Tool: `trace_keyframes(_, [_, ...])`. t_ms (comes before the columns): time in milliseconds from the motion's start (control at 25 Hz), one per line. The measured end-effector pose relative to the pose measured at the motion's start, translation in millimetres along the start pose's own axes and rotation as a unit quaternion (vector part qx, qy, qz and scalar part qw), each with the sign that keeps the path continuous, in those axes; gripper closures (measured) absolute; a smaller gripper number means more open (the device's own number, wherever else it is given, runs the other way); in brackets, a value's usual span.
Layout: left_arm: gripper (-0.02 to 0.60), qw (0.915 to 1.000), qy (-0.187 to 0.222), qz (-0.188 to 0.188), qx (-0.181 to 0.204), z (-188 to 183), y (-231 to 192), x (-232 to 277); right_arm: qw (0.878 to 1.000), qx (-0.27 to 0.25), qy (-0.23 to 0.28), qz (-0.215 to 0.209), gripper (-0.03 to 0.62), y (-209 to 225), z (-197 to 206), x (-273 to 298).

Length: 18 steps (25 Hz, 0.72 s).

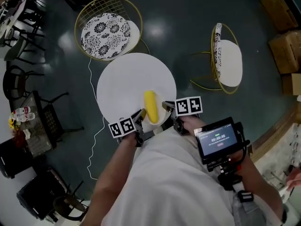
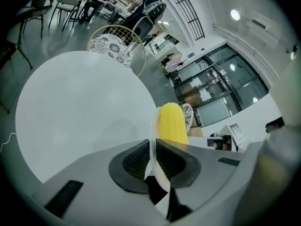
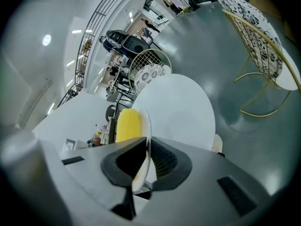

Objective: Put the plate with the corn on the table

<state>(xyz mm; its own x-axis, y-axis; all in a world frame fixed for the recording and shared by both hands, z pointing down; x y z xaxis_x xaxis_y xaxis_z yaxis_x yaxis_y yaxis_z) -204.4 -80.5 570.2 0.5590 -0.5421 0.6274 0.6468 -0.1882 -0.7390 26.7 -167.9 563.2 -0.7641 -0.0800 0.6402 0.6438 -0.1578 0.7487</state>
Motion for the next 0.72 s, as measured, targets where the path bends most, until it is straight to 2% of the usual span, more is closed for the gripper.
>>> trace_keyframes(320, [0.535,0.9993,0.003,-0.028,-0.026,-4.0,-16.8,12.8,0.999,-0.01,-0.043,0.004,0.557,12.8,-17.1,28.1])
trace_keyframes(720, [0.535,0.9986,-0.003,-0.047,-0.025,-4.4,-31.5,27.8,0.997,-0.016,-0.076,0.017,0.557,28.0,-22.9,49.0])
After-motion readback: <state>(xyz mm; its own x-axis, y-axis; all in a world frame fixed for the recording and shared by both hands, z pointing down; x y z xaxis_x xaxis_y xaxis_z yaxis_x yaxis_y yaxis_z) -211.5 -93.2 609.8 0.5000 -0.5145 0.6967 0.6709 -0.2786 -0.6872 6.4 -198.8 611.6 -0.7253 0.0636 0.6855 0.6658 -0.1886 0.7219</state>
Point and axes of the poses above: the fingertips, and each gripper's own axes: x forward along the fingers, y to its right, z out of its underside, the point moved 10 cm from there along -x, backward along the fingers
